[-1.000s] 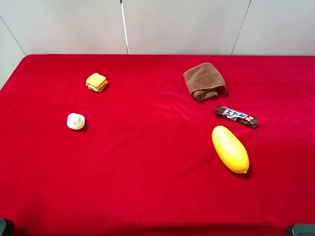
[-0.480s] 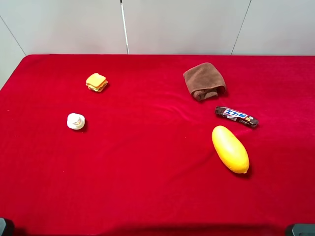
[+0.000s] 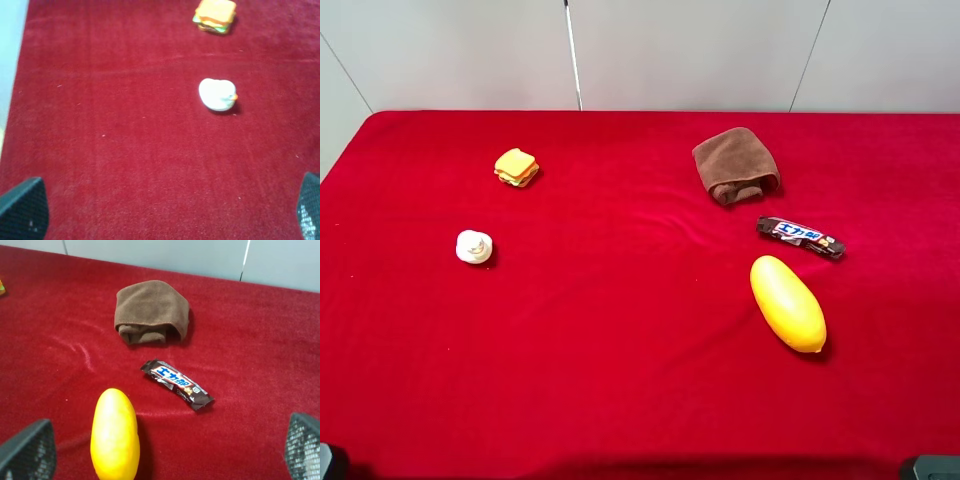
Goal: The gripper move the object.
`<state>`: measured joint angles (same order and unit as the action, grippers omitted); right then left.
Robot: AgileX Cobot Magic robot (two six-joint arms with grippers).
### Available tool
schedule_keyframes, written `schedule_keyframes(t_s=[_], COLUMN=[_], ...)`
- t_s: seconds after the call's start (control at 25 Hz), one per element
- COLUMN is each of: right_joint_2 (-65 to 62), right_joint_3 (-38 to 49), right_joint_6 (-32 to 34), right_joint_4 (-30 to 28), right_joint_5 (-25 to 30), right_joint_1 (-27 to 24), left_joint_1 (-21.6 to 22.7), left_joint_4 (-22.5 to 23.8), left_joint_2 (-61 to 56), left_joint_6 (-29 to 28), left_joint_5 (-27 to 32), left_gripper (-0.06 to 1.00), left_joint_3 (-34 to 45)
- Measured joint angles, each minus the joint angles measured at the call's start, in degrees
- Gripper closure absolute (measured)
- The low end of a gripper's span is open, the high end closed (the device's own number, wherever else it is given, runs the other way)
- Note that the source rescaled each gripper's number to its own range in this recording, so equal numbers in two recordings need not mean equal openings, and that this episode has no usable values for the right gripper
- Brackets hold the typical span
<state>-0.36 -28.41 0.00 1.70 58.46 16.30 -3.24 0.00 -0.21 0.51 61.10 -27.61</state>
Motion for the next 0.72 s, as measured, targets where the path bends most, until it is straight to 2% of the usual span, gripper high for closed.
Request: schedule_keyframes(t_s=[0.72], right_joint_2=[0.0], right_joint_3=[0.0], right_joint_6=[0.0], right_joint_4=[0.0], right_joint_5=[0.0], right_joint_1=[0.0], left_joint_1=[1.0], left_joint_4=[0.0], left_joint_2=[0.0], left_joint_6=[0.0], left_joint_5=[0.0], left_gripper=[-0.06], left_joint_3=[0.0])
